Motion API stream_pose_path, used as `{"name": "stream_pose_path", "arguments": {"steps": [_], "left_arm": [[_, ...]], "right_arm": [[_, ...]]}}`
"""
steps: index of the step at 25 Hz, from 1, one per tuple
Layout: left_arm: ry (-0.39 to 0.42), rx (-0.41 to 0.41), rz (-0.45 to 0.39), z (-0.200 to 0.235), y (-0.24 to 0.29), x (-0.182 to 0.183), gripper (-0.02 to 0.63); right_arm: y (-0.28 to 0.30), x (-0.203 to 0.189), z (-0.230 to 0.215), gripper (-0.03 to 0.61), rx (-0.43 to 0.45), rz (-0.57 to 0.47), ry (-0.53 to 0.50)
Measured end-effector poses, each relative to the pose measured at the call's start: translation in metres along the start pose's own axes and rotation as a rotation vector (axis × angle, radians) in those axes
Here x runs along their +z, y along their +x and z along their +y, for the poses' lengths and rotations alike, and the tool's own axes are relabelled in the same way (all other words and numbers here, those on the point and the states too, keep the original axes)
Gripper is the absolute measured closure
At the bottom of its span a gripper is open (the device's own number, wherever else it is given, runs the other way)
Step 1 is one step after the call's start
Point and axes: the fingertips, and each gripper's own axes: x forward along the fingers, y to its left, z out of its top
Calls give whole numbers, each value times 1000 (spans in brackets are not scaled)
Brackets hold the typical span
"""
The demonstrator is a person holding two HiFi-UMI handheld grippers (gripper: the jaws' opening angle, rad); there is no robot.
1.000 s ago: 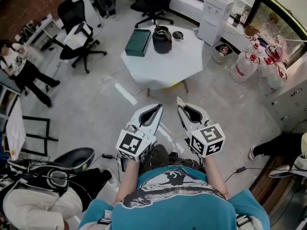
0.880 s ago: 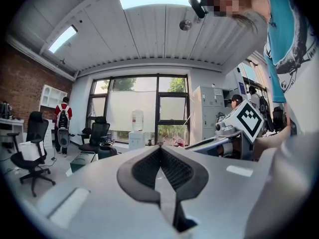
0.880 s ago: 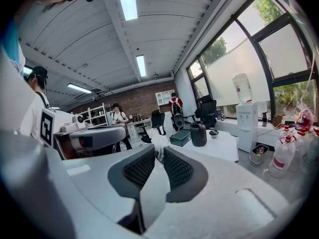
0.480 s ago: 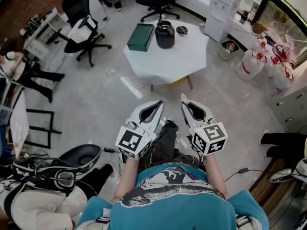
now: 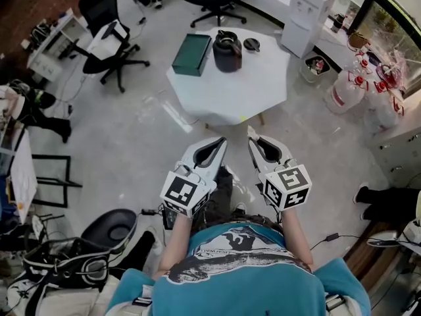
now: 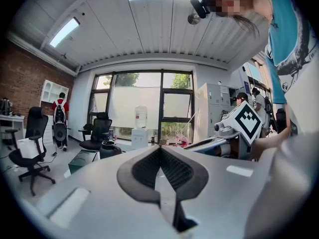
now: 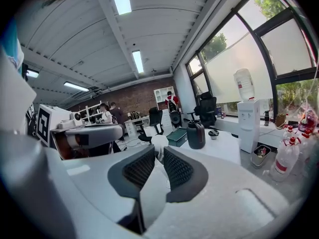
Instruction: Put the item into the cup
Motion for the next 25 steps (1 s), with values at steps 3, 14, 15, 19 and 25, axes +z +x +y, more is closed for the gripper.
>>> {"name": "stream_pose_path", "arguments": {"steps": [3,14,15,19,25], "left_arm": [[-1,-4,1,31,12,4,614],[-38,-30,-16,137,57,23,614],[-40,-34,-17,146,61,24,614],[-43,-51,-27,176,80,29,614],[-47,-75,-27,212,99,31,614]], "right_arm": [[32,14,-7,518,-3,4,-10],[129,51,-31,518,-34,61,-25],[137,53,-33,518,-39,69,-27],[163,65,-43,518,-57,79,-34],[199,74,-58,518,-86,95,-48]]}}
